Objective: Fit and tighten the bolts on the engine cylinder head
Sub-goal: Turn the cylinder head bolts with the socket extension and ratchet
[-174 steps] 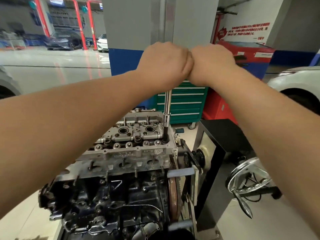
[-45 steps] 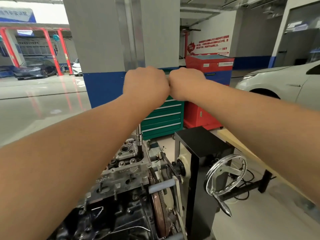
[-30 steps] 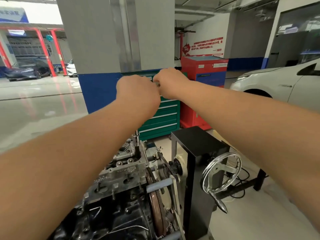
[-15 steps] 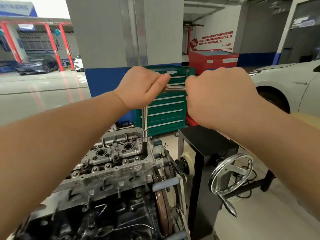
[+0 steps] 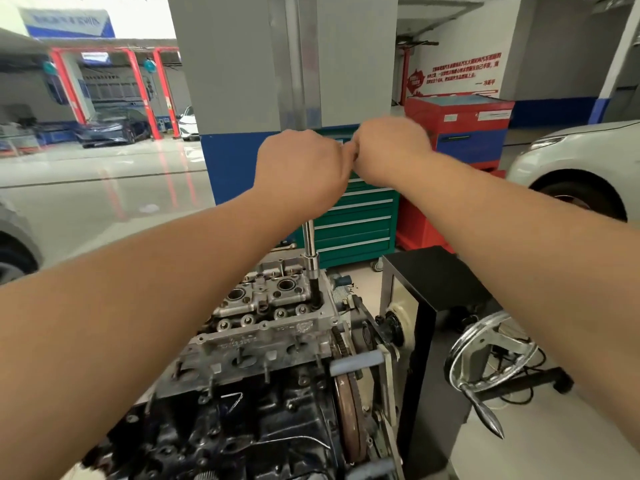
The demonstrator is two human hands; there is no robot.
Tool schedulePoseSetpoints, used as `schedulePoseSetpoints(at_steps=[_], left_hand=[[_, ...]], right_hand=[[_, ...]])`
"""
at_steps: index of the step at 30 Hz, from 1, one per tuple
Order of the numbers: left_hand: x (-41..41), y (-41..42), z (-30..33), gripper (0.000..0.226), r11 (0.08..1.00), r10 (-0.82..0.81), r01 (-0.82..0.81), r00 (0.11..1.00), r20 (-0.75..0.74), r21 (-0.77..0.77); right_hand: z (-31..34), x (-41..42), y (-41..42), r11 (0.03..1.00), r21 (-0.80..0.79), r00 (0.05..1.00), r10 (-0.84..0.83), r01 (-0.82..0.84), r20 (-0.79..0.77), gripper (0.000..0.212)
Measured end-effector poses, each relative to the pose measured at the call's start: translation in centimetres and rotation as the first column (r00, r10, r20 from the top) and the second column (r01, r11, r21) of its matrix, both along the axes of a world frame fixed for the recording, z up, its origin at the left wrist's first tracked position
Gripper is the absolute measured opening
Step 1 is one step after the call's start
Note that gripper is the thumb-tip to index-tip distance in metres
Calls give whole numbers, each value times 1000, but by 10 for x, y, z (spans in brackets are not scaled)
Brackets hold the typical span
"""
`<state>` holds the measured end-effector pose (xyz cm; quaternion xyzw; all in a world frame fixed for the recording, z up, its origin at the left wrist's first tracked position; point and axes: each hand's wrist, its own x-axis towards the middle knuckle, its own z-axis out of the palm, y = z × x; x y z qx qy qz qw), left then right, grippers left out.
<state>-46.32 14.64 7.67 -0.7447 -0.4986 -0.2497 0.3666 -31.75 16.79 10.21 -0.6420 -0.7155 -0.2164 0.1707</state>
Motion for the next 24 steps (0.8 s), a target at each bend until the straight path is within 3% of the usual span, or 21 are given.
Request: schedulePoseSetpoints(at_steps=[2,4,7,9,11,13,16,18,20,24], left_hand=[[-5,1,-1,58,973,-228,230,971,75,-17],[-4,2,1,54,873,-467,478,876,119,-95],[4,3,1,51,790,-595,606,795,116,-97],[5,0,-1,54,834,-528,544,834,158,-89],[4,-5,-2,57,921,-354,381,906,231,-85],[5,-12,-3,50,993,-99,107,983,153,-47],[25,-29,2,32,978,167,-171,985,-49,-119],[28,-28,7,30,955,212,-222,975,-70,-195],[21,-22,8,30,965,197,-197,980,-19,-171],[16,-12,0,43,999,-41,41,999,20,-18]], right_hand=[[-3,13,-35,993,57,990,-112,108,83,32],[-15,22,-86,969,192,966,-191,157,174,34],[-29,29,-122,965,209,951,-209,161,229,33],[-29,22,-113,961,227,959,-203,157,196,29],[-22,14,-85,956,219,963,-231,197,142,34],[-15,9,-47,978,167,989,-134,123,62,25],[-13,-5,-2,994,73,996,84,-86,20,26],[-17,-13,13,985,105,989,142,-138,-34,37],[-21,-16,14,986,134,992,108,-98,-71,36],[-23,5,-22,982,168,994,-70,82,-78,18]])
